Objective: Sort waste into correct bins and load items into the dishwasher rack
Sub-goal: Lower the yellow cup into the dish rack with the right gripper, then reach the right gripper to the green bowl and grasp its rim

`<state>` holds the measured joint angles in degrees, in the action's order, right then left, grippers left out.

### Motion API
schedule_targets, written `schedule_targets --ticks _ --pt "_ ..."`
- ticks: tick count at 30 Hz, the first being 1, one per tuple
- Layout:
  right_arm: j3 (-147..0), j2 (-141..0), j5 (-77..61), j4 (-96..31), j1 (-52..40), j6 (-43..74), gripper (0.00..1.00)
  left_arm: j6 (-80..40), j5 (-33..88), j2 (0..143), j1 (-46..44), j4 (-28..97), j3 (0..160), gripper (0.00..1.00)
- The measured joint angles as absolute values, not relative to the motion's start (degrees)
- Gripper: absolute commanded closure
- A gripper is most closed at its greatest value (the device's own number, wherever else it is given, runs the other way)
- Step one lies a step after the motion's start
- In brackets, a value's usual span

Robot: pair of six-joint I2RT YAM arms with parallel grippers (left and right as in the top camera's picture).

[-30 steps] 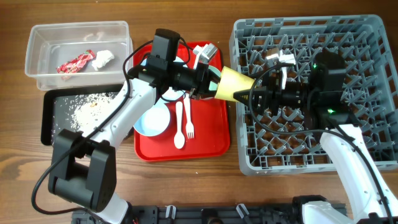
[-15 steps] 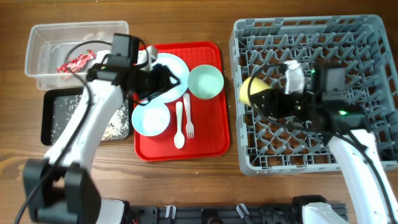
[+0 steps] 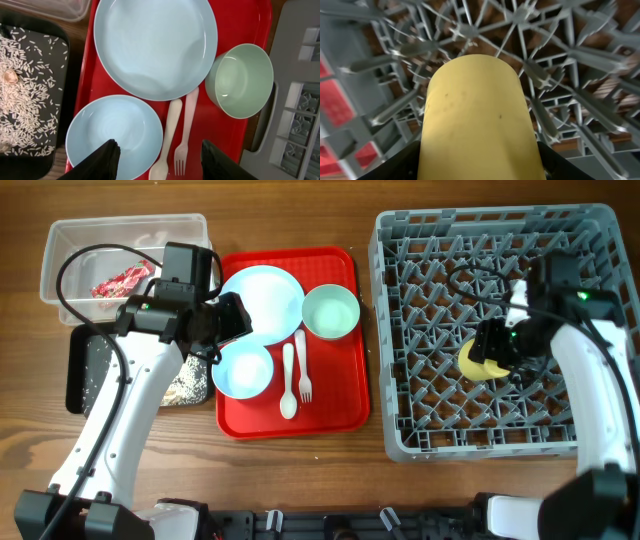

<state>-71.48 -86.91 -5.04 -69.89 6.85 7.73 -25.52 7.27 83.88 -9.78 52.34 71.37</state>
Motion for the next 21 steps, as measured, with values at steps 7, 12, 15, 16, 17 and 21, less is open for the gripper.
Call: schedule_targets --ticks 7,12,15,16,17,21 --pt "-71.46 -94.19 -5.15 -66.81 6.85 8.64 0.0 -25.52 7.09 83.88 -9.78 52.42 71.37 0.47" --pt "-74.17 -93.19 -6.13 -66.57 6.85 8.8 0.0 -25.54 7.09 83.88 -9.78 52.71 71.37 0.46" --pt "-79.26 -84.14 -14.11 -56.71 3.36 6.61 0.01 -26.79 3.86 83.88 -9.78 56.12 71.37 0.41" --pt "-79.37 -82.32 -16.38 -52.95 1.04 6.17 0.01 -27.68 2.74 83.88 -9.78 57.34 71.37 0.41" --pt "-79.61 -81.28 -18.28 -49.41 -2.31 5.96 0.01 -28.32 1.78 83.88 -9.78 57.98 71.37 0.41" --pt "-79.77 -86.28 -16.84 -43.75 -20.53 10.11 0.09 -29.47 0.12 83.88 -9.78 58.11 71.37 0.4"
